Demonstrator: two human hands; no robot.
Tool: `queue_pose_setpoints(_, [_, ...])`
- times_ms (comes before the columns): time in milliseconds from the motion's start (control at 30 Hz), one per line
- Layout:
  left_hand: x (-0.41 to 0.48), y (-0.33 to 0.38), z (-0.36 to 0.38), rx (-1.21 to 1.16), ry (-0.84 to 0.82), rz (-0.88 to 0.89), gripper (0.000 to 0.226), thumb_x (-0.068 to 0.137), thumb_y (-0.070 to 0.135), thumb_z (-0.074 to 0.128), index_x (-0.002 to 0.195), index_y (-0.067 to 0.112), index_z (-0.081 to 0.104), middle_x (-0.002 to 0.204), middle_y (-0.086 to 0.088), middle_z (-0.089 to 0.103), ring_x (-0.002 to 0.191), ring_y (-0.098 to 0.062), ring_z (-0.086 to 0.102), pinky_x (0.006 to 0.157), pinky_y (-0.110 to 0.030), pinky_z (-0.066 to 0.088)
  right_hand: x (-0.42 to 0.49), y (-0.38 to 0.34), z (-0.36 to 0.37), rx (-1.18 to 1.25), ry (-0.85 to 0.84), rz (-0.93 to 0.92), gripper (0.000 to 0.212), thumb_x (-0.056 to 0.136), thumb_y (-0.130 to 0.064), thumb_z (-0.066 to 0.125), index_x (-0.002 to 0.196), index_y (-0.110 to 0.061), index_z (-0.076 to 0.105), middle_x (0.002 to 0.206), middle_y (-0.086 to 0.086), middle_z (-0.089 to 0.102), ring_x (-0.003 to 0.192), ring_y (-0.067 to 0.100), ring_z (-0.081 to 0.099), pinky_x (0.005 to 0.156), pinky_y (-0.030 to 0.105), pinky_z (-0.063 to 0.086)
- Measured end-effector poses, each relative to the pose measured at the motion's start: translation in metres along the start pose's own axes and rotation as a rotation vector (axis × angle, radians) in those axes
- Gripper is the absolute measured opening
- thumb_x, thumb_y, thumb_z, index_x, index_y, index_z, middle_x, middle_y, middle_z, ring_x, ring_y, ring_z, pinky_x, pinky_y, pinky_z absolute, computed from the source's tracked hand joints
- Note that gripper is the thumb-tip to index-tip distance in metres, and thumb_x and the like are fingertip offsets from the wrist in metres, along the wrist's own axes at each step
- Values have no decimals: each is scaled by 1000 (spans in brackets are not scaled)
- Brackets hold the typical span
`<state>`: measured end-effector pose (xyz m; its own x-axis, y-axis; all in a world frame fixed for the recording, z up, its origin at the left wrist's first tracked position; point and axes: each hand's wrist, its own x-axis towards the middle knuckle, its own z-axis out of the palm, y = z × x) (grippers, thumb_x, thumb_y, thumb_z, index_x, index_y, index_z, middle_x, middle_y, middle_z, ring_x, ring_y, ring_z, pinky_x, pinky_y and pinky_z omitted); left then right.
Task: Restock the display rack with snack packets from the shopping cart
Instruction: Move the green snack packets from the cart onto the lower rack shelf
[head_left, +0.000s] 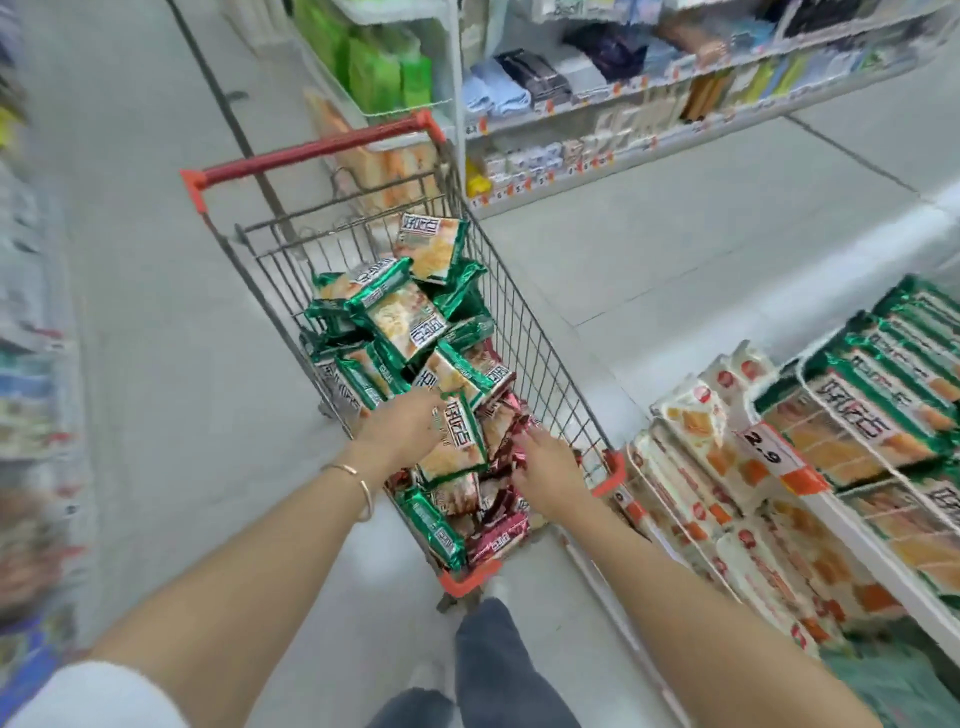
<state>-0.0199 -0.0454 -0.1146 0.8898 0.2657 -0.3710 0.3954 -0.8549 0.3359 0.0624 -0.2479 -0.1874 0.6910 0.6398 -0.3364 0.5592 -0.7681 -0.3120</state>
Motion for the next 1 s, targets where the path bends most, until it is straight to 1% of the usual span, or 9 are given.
queue_pose_setpoints(100, [0, -18, -5, -125, 53, -135, 33, 97, 17, 57, 130, 18, 62, 134, -5, 58, 102, -25, 65, 87, -40, 56, 41, -15, 16, 265, -221, 104, 73, 97, -13, 59, 158, -13, 18, 147, 17, 47, 109, 24, 61, 78, 26, 55])
queue_pose_setpoints(200, [4, -34, -7, -295, 114, -231, 37, 94, 14, 61, 131, 19, 62, 142, -5, 55, 118, -25, 60, 100, -44, 50, 74, -28, 34, 591, -393, 294, 89, 98, -21, 61, 158, -8, -2, 160, 19, 25, 141, 36, 37, 110, 37, 39])
queue_pose_setpoints(300, [8, -45, -12, -419, 120, -284, 39, 93, 13, 59, 131, 22, 63, 142, -2, 54, 112, -25, 62, 94, -43, 53, 97, -33, 57, 491, -401, 307, 76, 98, -25, 61, 154, 0, 17, 149, 19, 43, 133, 37, 48, 111, 40, 41])
queue_pose_setpoints(433, [14, -57, -18, -548, 123, -349, 45, 93, 11, 56, 136, 21, 58, 142, -3, 55, 116, -30, 62, 96, -40, 52, 118, -21, 62, 357, -270, 286, 51, 91, -26, 71, 130, -1, 49, 115, 14, 64, 96, 25, 67, 80, 32, 59])
queue_pose_setpoints(533, [25, -58, -18, -679, 112, -377, 46, 95, 10, 56, 140, 16, 54, 149, 0, 48, 101, -31, 66, 90, -45, 56, 126, -8, 30, 232, -239, 105, 31, 95, -29, 66, 112, -6, 55, 92, 6, 62, 70, 15, 58, 56, 23, 44])
queue_pose_setpoints(667, [39, -48, -13, -704, 144, -376, 54, 97, 23, 63, 147, 13, 47, 151, -7, 47, 117, -23, 58, 103, -43, 49, 136, 8, -31, 295, -234, -147, 31, 95, -20, 65, 123, -7, 65, 116, 6, 69, 102, 21, 65, 92, 38, 53])
queue_pose_setpoints(767, [38, -38, -5, -755, -40, -353, 81, 90, 44, 69, 155, 13, 31, 157, -6, 39, 141, -29, 43, 114, -45, 37, 139, 5, -71, 503, -398, -206, 17, 93, -13, 68, 110, -13, 71, 96, -7, 75, 88, 7, 69, 87, 30, 54])
queue_pose_setpoints(867, [35, -34, 6, -947, -178, -310, 53, 85, 33, 78, 128, 14, 52, 121, -11, 69, 105, -33, 68, 95, -52, 53, 146, -17, -88, 552, -525, -256, 12, 93, -13, 67, 103, -14, 74, 91, -10, 75, 82, 3, 68, 76, 15, 49])
queue_pose_setpoints(1000, [25, -49, 7, -1152, 64, -525, 38, 77, 26, 85, 106, 19, 62, 97, 1, 75, 83, -14, 72, 79, -32, 59, 179, -24, -64, 686, -405, -66, 24, 99, -31, 60, 117, -17, 65, 120, 0, 67, 112, 18, 63, 86, 24, 48])
